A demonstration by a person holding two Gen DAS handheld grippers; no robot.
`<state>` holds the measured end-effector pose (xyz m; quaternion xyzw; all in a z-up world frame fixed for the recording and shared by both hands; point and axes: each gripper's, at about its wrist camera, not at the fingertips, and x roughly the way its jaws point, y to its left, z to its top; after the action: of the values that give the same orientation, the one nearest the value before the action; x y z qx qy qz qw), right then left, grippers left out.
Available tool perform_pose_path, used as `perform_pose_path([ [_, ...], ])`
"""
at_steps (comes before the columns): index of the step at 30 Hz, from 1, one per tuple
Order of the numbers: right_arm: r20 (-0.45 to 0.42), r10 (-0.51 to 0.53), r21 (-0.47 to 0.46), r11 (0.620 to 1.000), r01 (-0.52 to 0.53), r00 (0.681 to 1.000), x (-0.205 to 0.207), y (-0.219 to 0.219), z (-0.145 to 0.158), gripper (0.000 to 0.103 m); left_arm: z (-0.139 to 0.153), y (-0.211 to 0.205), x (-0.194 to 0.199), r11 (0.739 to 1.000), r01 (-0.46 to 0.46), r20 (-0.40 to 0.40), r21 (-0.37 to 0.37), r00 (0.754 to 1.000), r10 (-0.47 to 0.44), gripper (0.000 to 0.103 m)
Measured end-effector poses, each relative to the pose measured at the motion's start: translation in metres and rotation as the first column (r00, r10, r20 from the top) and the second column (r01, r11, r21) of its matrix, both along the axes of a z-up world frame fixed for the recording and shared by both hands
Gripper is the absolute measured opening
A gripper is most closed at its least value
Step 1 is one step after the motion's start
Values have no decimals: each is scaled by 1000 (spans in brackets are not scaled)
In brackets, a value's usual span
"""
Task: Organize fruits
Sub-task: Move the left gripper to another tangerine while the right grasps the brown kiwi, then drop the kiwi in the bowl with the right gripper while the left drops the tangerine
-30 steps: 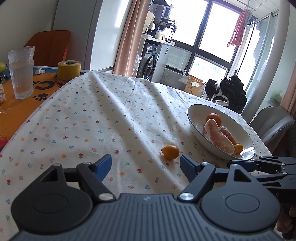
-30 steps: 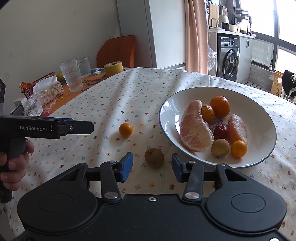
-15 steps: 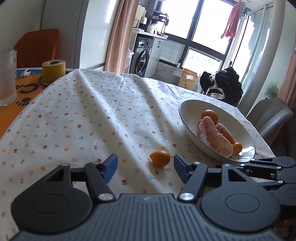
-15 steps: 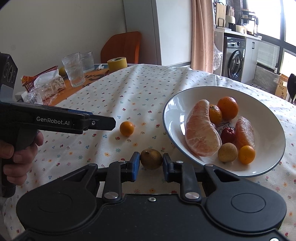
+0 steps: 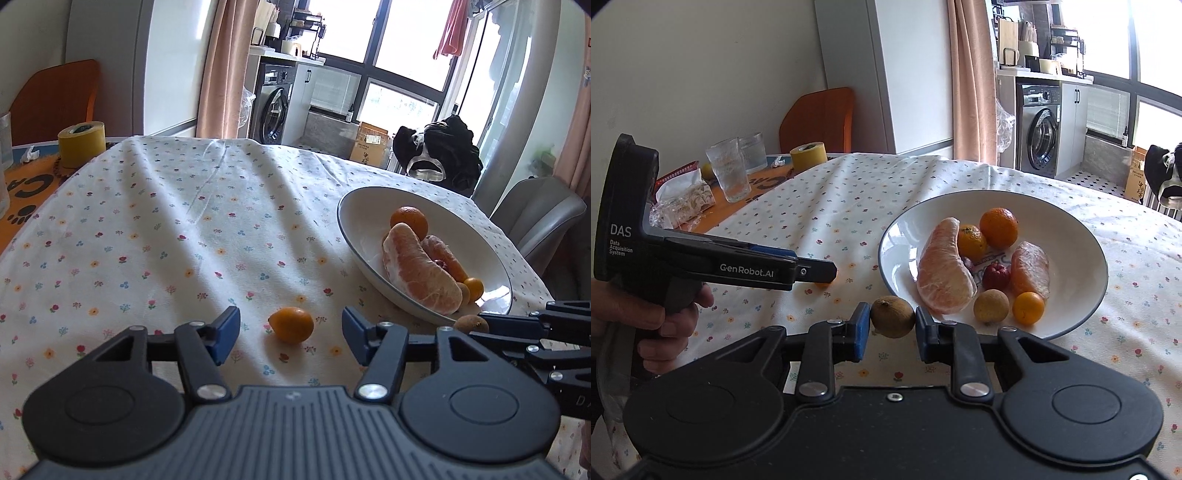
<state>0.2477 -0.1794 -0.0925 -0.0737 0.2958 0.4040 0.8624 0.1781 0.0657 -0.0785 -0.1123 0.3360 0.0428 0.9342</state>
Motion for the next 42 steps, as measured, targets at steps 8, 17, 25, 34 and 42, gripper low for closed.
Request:
perform_pose_path([
  [8,10,-22,27,999,22,1000,3,-12,4,24,-10,0,7,1000,-16,-26,16,1000,16,57],
  [17,14,-54,43,998,53,998,11,-21,5,24,-11,-2,7,999,-25,-21,43,999,26,46],
  [25,18,-74,52,996,73,997,15,-28,6,24,-6,-8,15,999,-2,-20,40,1000,3,35],
  [34,17,-116,61,991,115,993,27,-40,5,24,7,-13,13,999,-4,-14,48,1000,5,26],
  [42,26,-143,70,988,141,989,39,-49,8,24,33,-30,22,998,45,49,44,998,-47,26],
])
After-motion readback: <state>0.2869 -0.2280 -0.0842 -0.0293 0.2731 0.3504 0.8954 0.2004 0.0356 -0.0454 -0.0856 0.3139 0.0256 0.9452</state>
